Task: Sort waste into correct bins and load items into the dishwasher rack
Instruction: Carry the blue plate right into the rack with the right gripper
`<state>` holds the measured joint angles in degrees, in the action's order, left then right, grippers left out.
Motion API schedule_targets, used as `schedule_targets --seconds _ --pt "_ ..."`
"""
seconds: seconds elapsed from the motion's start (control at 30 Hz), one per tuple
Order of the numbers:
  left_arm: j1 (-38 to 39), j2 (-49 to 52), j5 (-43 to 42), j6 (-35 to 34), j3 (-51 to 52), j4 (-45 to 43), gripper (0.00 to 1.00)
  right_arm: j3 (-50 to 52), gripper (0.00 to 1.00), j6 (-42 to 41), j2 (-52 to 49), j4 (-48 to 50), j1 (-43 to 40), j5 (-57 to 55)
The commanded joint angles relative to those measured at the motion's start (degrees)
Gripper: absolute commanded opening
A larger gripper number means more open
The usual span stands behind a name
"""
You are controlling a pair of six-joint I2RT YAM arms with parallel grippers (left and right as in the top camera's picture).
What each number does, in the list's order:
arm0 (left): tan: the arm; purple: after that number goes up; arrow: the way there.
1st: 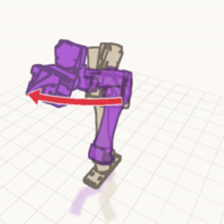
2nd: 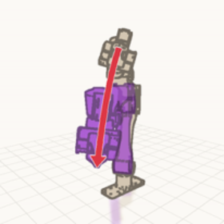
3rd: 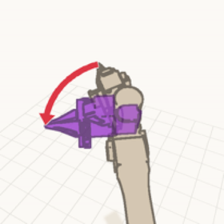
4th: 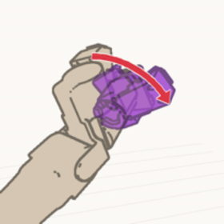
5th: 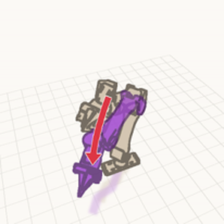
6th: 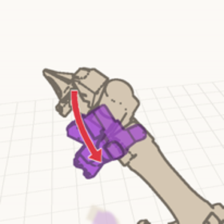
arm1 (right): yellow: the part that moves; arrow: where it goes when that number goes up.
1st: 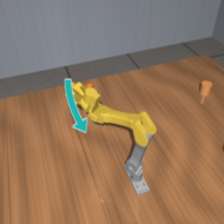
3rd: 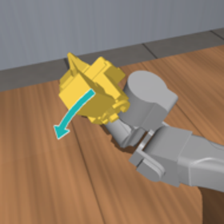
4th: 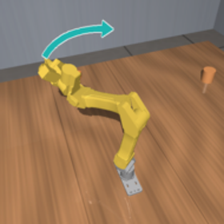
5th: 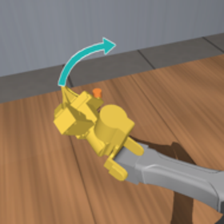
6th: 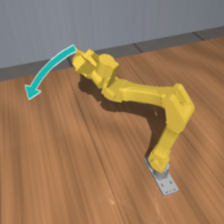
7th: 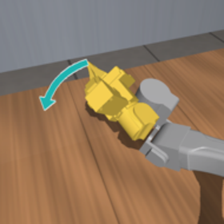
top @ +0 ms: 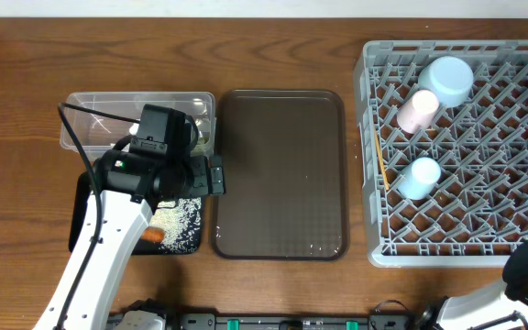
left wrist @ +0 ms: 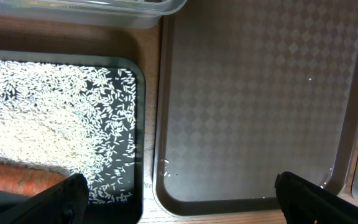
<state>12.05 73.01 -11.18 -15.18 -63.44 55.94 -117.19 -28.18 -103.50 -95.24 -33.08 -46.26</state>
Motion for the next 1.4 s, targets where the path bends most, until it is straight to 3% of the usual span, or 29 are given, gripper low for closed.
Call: schedule_targets --seconds 0.0,0.5,0.9,1.2,1.37 --pt "-0.2 0.0 0.7 0.1 -0.5 0.2 0.98 -0.1 0.02 5.6 -2.8 0.2 2.8 -6.1" --pt "-0.2 0.0 0.7 0.1 -0.5 0.2 0.98 7.0 0.01 12.1 -10.1 -1.6 12.6 -17.6" --pt "-0.2 0.0 0.7 0.1 -0.5 0.2 0.98 15.6 0.01 21.5 -10.1 8.0 19.2 -18.3" --pt "-0.2 0.0 0.7 0.1 -0.5 0.2 0.98 15.6 0.01 22.5 -10.1 8.9 25.6 -30.8" --pt "-0.2 0.0 0.7 0.1 -0.5 0.2 0.98 15.6 0.01 32.5 -10.1 11.9 27.1 -38.1"
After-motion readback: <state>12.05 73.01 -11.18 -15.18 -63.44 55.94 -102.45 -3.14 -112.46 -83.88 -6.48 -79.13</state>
